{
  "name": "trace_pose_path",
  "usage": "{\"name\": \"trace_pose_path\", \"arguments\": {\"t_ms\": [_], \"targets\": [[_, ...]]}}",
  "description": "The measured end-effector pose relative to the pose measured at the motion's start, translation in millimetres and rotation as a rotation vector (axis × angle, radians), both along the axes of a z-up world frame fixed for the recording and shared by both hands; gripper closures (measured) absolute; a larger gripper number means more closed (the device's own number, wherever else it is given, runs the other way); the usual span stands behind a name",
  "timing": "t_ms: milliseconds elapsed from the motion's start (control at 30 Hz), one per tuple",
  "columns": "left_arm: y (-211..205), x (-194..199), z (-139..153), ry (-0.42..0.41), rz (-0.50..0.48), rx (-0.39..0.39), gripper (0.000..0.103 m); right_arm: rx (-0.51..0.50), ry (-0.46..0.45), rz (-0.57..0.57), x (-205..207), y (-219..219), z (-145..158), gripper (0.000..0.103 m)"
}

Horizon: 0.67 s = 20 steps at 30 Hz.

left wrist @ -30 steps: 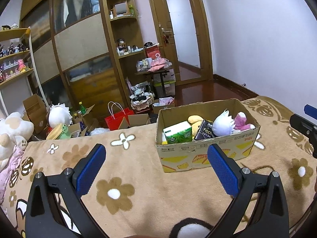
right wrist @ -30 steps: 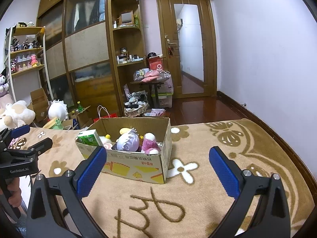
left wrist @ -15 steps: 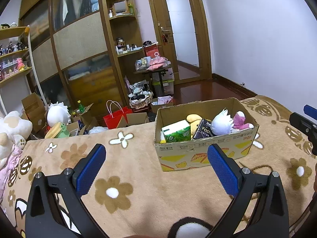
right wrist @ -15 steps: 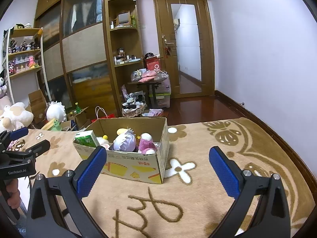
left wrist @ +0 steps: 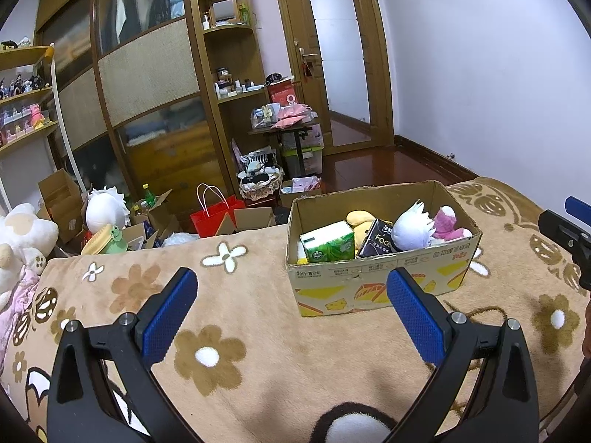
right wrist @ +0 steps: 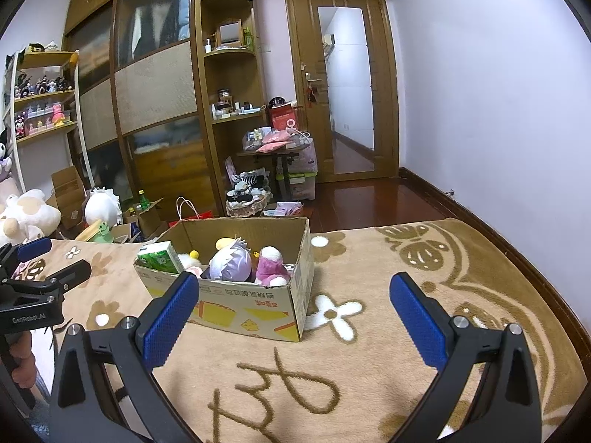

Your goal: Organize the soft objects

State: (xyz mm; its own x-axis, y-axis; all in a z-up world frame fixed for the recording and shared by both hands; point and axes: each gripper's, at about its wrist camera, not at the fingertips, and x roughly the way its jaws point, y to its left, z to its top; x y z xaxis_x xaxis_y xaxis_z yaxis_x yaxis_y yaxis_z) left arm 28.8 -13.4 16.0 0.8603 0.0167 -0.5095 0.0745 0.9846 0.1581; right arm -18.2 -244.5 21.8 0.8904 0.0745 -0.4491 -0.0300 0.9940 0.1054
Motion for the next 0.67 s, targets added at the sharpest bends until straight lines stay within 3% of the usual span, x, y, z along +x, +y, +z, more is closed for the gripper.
{"name": "trace_pose_path", "arguments": {"t_ms": [667], "targets": [[-0.5,0.4,-0.4,0.002,-0.002,0.0,0.001,-0.002,0.001,0.0,0.6,-0.9,0.0,0.0]]}}
